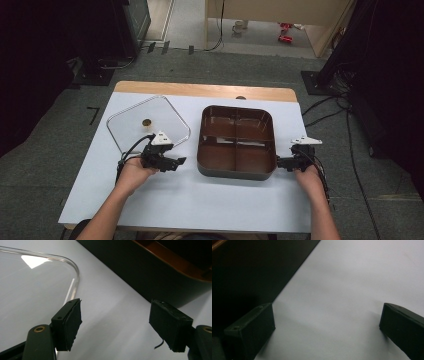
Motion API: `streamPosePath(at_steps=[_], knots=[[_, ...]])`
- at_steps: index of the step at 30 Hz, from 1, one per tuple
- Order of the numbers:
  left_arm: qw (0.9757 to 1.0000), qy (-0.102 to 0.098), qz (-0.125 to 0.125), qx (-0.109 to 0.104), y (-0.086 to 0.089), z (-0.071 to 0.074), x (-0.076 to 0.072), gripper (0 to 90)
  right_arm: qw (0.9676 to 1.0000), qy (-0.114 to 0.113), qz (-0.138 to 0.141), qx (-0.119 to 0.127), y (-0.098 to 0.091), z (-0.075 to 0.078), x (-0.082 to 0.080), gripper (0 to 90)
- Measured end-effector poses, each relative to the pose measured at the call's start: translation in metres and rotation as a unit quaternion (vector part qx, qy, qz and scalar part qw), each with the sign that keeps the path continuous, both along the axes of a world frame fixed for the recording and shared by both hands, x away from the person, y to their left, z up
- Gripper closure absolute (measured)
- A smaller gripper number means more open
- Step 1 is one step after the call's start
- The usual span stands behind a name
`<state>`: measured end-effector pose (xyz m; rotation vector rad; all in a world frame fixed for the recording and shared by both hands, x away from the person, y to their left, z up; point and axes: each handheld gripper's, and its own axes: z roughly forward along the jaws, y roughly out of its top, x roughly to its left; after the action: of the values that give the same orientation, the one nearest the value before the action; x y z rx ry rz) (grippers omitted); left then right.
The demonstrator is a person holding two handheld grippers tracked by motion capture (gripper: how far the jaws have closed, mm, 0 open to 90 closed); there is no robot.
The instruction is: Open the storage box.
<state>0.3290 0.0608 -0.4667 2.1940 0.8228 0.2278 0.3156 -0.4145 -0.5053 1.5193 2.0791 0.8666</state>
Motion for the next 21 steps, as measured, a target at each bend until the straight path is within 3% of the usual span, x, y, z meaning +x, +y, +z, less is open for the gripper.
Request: streamPosePath(at_steps=[5,10,14,21], knots=[[0.9993,0.013,-0.02,0.029,-0.01,-0.01,-0.003,24.7,1.0,0.0,0.0,0.0,0.0,0.0,0.0,0.0],[0.9984,0.023,-0.03,0.043,-0.017,-0.019,-0.004,24.3,1.0,0.0,0.0,0.0,0.0,0.0,0.0,0.0],[0.9986,0.015,-0.032,0.039,-0.019,-0.021,-0.004,22.3,1.0,0.0,0.0,0.0,0.0,0.0,0.0,0.0],[0.9976,-0.017,-0.048,0.046,-0.023,-0.028,-0.011,12.7,1.0,0.0,0.0,0.0,0.0,0.0,0.0,0.0]])
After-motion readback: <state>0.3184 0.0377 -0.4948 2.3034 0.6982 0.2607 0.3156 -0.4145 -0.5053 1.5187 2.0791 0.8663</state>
